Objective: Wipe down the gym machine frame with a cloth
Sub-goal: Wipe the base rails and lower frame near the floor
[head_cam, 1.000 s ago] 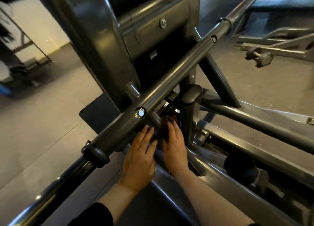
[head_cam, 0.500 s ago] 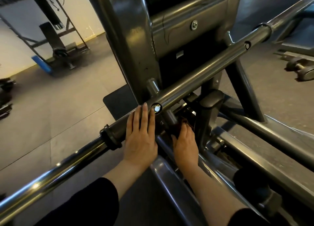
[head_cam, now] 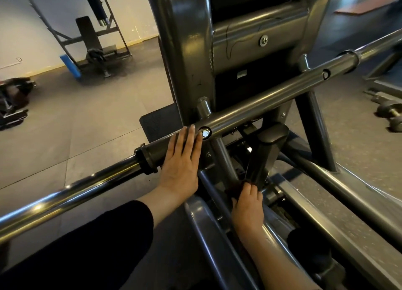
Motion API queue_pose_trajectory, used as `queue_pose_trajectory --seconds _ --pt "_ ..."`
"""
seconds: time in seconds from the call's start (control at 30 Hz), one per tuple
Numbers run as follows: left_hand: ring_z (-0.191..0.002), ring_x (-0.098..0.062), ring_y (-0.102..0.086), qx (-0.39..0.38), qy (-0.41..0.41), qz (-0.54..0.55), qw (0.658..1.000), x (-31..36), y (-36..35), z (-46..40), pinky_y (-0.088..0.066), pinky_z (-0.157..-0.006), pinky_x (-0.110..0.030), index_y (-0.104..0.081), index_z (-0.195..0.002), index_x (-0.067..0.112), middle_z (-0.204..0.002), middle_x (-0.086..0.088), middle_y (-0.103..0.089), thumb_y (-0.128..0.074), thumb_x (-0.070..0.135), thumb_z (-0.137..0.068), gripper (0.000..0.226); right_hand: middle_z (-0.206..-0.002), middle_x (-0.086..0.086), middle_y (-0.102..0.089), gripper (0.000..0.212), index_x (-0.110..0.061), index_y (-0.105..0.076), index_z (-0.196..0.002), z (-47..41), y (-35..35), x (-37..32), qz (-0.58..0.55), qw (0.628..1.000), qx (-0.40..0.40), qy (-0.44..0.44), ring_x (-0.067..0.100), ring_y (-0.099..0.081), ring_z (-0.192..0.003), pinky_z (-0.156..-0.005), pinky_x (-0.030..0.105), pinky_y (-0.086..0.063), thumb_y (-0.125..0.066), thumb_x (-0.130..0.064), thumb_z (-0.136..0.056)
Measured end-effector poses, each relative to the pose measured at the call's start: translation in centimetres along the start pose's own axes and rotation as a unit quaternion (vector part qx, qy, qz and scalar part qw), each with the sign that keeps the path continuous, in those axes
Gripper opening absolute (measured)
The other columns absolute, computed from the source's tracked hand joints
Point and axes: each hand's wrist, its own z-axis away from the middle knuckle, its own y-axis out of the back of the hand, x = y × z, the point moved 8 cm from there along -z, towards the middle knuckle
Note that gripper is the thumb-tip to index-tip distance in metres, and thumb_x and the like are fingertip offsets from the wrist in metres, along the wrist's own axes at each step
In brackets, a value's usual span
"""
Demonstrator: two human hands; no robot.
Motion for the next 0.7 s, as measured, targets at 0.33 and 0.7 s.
queue_pose_trajectory --seconds 0.33,0.7 --pt "-0.149 -0.024 0.000 0.046 -0.021 0.086 0.995 0.9 0.6 1.7 0.005 -0.117 -0.044 -0.016 -0.153 0.005 -0.161 -0.013 -0.007 -0.063 0.022 -0.083 0.086 -0.128 0.005 -0.065 0.062 -0.019 -0.073 -0.111 -0.7 0.1 -8.0 0.264 0.879 -0.024 0.398 0.025 -0.055 -0.126 -0.110 0.045 -0.029 -0.092 -0.026 -0.052" --pt "-0.148 -0.023 -0.011 0.121 0.074 0.133 0.981 -9.2 2.6 9.6 -0.002 -0.123 -0.037 -0.036 -0.146 0.005 -0.156 -0.011 -0.026 -0.066 0.011 -0.076 0.075 -0.150 0.008 -0.032 0.046 -0.010 -0.045 -0.141 3.1 9.1 -19.2 -0.183 0.881 0.140 0.413 0.025 -0.036 -0.137 -0.111 0.034 -0.034 -0.050 -0.014 -0.095"
